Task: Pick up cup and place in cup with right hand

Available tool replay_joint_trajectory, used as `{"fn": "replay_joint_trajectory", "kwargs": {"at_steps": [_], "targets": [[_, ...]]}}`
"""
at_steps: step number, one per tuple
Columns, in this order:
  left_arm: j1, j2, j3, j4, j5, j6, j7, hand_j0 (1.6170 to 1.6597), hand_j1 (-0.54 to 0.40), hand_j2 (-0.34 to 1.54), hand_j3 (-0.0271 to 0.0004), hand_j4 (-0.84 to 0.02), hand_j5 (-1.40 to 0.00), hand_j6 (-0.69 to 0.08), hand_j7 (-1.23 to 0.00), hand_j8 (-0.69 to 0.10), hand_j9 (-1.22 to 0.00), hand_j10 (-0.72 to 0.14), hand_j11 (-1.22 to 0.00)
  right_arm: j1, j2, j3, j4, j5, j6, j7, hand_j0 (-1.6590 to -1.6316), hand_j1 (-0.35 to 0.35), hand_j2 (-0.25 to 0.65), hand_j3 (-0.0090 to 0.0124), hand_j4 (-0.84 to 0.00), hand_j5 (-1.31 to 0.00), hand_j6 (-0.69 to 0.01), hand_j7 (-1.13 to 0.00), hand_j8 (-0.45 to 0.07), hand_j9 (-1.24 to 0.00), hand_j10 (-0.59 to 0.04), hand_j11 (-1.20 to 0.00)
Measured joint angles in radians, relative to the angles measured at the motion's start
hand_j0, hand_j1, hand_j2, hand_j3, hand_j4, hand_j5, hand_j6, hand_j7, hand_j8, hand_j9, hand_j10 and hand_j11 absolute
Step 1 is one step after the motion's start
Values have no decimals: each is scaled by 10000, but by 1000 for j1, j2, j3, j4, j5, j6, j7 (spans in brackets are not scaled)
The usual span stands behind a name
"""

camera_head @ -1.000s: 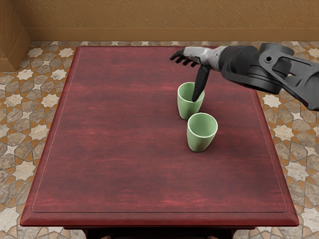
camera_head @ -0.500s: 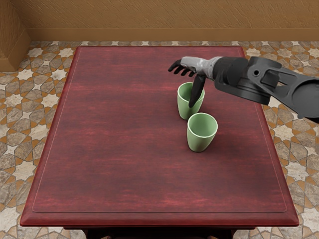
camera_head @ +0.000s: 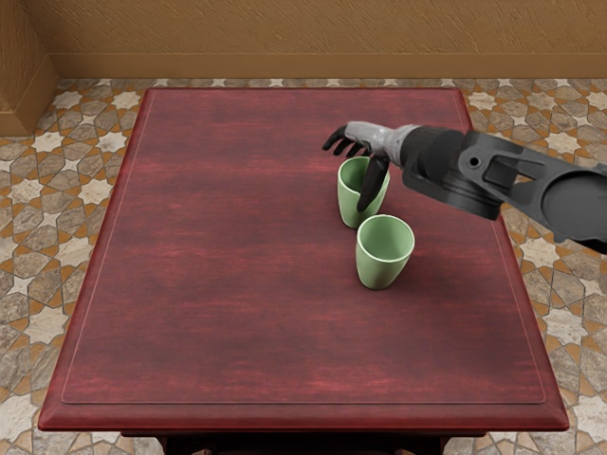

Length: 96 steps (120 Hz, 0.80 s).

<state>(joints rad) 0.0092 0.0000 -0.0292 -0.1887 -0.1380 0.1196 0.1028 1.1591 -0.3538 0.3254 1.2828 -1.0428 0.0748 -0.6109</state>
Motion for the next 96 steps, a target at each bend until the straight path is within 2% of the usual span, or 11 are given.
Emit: {"fn": "replay_joint_trajectory", "kwargs": {"at_steps": [29,43,54,55,56,57,59,60,66,72,96], "targets": [[0,0,0,0,0,0,0,16581,3491,1,0,-4,-1,-5,-1,-4,-1,-3,-1,-17,2,-1,-3,-13,-8,0,-16580,481,-635,0,-3396,-4289,-3379,-4325,-3273,-4331,-3331,-4329],[0,0,0,0,0,0,0,16581,3490,2,-1,-4,-2,-5,-2,-4,-2,-3,-2,-18,3,-4,-3,-15,-8,0,-16574,879,-548,0,-3898,-4799,-3849,-4881,-2855,-4873,-3057,-4934],[0,0,0,0,0,0,0,16581,3490,3,-1,-3,-3,-5,-2,-4,-2,-3,-2,-18,2,-6,-3,-15,-8,0,-16569,990,-96,5,-4150,-5147,-4087,-5215,-2564,-5231,-2837,-5307],[0,0,0,0,0,0,0,16581,3490,3,-1,-3,-3,-5,-2,-4,-2,-3,-2,-18,2,-6,-3,-15,-8,0,-16568,993,-106,-1,-4173,-5178,-4058,-5246,-2592,-5267,-2785,-5339],[0,0,0,0,0,0,0,16581,3490,3,-1,-3,-3,-5,-2,-4,-2,-3,-2,-18,2,-6,-3,-15,-8,0,-16568,997,-26,2,-4192,-5216,-4068,-5275,-2530,-5305,-2816,-5377],[0,0,0,0,0,0,0,16581,3490,3,-1,-3,-3,-4,-3,-4,-2,-3,-2,-18,2,-6,-3,-15,-8,0,-16567,1014,-259,-10,-4234,-5216,-3961,-5306,-2575,-5309,-2813,-5377],[0,0,0,0,0,0,0,16581,3490,3,-1,-3,-3,-4,-3,-4,-2,-3,-2,-18,2,-7,-3,-15,-7,0,-16567,1078,-141,0,-4272,-5301,-4003,-5372,-2542,-5386,-2844,-5453],[0,0,0,0,0,0,0,16581,3490,3,-1,-3,-3,-4,-3,-4,-2,-3,-2,-18,2,-7,-3,-15,-7,0,-16566,1101,-65,-6,-4299,-5334,-3885,-5407,-2566,-5421,-2802,-5487],[0,0,0,0,0,0,0,16581,3490,3,-1,-3,-3,-4,-3,-4,-2,-2,-2,-17,2,-7,-2,-15,-5,0,-16560,1277,124,0,-4394,-5599,-3835,-5603,-2359,-5668,-2646,-5724],[0,0,0,0,0,0,0,16581,3490,3,-1,-3,-3,-4,-2,-4,-2,-3,-2,-17,1,-7,-1,-14,-3,0,-16552,1205,86,-2,-4474,-5792,-3759,-5758,-2336,-5852,-2469,-5892],[0,0,0,0,0,0,0,16581,3491,1,0,-4,-1,-5,-1,-4,-1,-3,0,-5,-5,-1,11,-6,20,0,-16547,1068,121,0,-4590,-6206,-3919,-6074,-2347,-6217,-2495,-6173]]}}
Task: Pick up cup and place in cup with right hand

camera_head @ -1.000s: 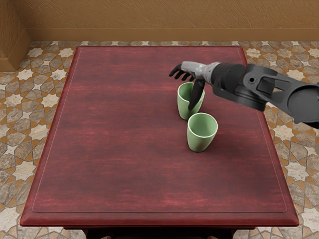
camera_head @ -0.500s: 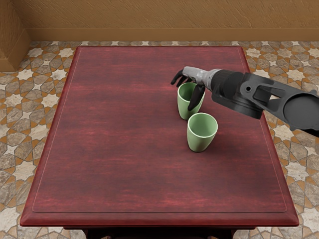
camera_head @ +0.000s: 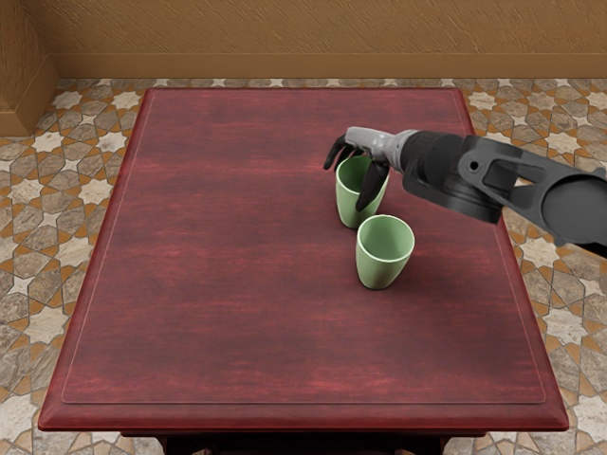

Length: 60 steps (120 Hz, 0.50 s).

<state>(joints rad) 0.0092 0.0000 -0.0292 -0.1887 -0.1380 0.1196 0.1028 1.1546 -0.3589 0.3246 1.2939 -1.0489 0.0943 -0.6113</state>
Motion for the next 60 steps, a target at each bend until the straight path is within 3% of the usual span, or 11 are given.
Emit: {"fn": "replay_joint_trajectory", "kwargs": {"at_steps": [15,37,46,60], "targets": [[0,0,0,0,0,0,0,16581,3491,1,0,-4,-1,-5,0,-4,0,-3,0,21,-12,10,20,4,18,0,-16543,977,24,-5,-4565,-6288,-4010,-6108,-2405,-6241,-2544,-6159],[0,0,0,0,0,0,0,16581,3491,0,0,-4,0,-5,0,-4,0,-3,1,50,-18,80,29,7,92,0,-16542,767,-276,-1,-4519,-6260,-4179,-6073,-2580,-6134,-2702,-6104],[0,0,0,0,0,0,0,16581,3491,0,0,-4,0,-5,0,-4,0,-3,1,58,-26,117,39,8,129,0,-16546,814,12,-8,-4514,-6240,-4275,-6063,-2678,-6092,-2756,-6068],[0,0,0,0,0,0,0,16581,3491,0,1,-4,0,-5,1,-4,1,-3,1,81,-74,143,77,42,168,0,-16553,852,334,-1,-4497,-6198,-4405,-6041,-2811,-6043,-2931,-6030]]}}
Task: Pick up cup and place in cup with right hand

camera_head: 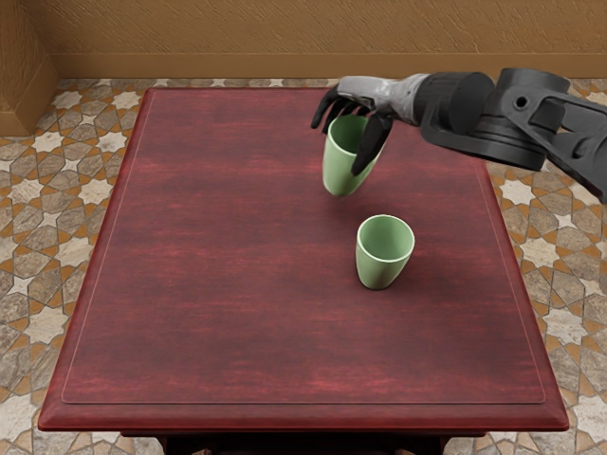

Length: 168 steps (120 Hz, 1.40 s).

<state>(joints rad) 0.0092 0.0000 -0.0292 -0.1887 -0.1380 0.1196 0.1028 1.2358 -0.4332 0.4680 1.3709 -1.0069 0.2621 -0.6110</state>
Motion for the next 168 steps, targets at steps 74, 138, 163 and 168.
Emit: {"fn": "replay_joint_trajectory", "kwargs": {"at_steps": [74,138,163,168], "targets": [[0,0,0,0,0,0,0,16581,3491,-1,1,-4,1,-5,1,-5,1,-3,1,92,-280,34,259,284,112,0,-16560,781,111,-1,-4407,-6142,-4582,-5961,-2895,-5895,-2923,-5928],[0,0,0,0,0,0,0,16581,3491,0,0,-4,0,-5,0,-5,0,-3,0,88,-398,40,372,344,123,0,-16545,792,179,-9,-4527,-6116,-4595,-6002,-2923,-5832,-2999,-5898],[0,0,0,0,0,0,0,16581,3491,0,0,-4,0,-5,0,-5,0,-3,0,80,-422,38,374,345,172,0,-16549,831,283,-5,-4499,-6064,-4594,-5957,-2928,-5805,-2921,-5875],[0,0,0,0,0,0,0,16581,3491,0,0,-4,0,-5,0,-5,0,-3,0,78,-423,38,374,345,179,0,-16550,838,286,-5,-4491,-6061,-4588,-5951,-2916,-5811,-2909,-5875]]}}
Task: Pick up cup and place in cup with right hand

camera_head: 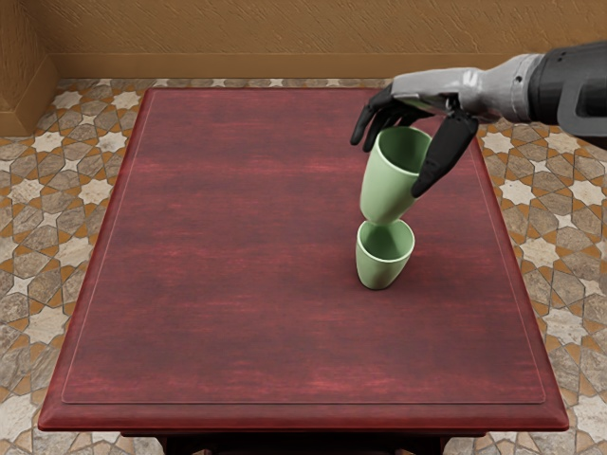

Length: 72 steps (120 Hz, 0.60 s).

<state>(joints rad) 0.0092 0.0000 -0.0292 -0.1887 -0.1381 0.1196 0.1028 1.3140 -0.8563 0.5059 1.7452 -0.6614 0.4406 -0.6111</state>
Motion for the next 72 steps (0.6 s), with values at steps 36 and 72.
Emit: {"fn": "replay_joint_trajectory", "kwargs": {"at_steps": [36,72], "targets": [[0,0,0,0,0,0,0,16581,3491,0,0,-4,0,-5,0,-5,0,-3,0,-43,-2,-3,0,-2,13,0,-16551,872,345,-6,-4497,-6085,-4565,-5967,-2876,-5851,-2883,-5896],[0,0,0,0,0,0,0,16581,3491,1,0,-4,0,-5,0,-5,0,-3,0,-82,-2,-1,0,-12,4,0,-16548,870,353,-7,-4578,-6187,-4529,-6069,-2842,-5943,-2856,-5985]]}}
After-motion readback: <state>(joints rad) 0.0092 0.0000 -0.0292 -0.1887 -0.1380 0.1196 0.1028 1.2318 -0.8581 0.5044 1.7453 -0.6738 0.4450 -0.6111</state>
